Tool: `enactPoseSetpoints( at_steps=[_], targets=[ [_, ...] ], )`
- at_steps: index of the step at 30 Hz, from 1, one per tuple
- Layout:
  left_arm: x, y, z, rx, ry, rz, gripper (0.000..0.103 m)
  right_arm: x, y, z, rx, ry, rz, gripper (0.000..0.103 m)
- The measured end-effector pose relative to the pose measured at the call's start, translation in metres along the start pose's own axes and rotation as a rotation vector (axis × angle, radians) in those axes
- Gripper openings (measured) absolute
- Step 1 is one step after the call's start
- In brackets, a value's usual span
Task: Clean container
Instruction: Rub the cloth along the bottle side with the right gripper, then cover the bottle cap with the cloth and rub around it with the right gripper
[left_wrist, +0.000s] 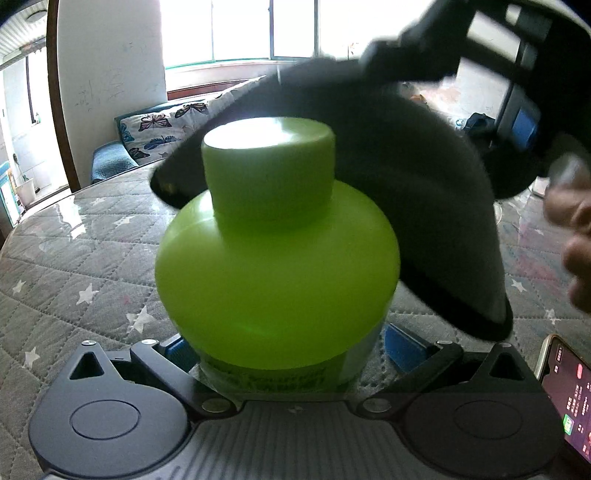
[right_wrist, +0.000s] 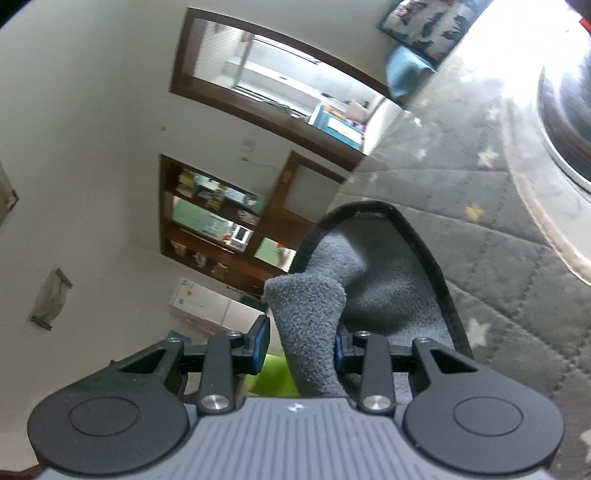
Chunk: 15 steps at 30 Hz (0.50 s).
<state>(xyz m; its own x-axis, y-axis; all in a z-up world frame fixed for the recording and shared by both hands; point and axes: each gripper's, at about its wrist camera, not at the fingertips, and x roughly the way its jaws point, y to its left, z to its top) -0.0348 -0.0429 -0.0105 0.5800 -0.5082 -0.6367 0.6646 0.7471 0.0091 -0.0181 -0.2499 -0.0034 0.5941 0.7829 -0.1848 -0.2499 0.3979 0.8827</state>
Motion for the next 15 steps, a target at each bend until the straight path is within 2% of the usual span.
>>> enactPoseSetpoints(
  at_steps=[8,15],
  targets=[
    [0.001,0.0,0.001,0.0,0.0,0.0,0.103,0.005,0.034,0.006,-0.103,0.015,0.079,0.034],
    [0.002,0.0,0.001,0.0,0.0,0.0,0.103,0.0,0.04,0.005,-0.115,0.011,0.059,0.033]
  ],
)
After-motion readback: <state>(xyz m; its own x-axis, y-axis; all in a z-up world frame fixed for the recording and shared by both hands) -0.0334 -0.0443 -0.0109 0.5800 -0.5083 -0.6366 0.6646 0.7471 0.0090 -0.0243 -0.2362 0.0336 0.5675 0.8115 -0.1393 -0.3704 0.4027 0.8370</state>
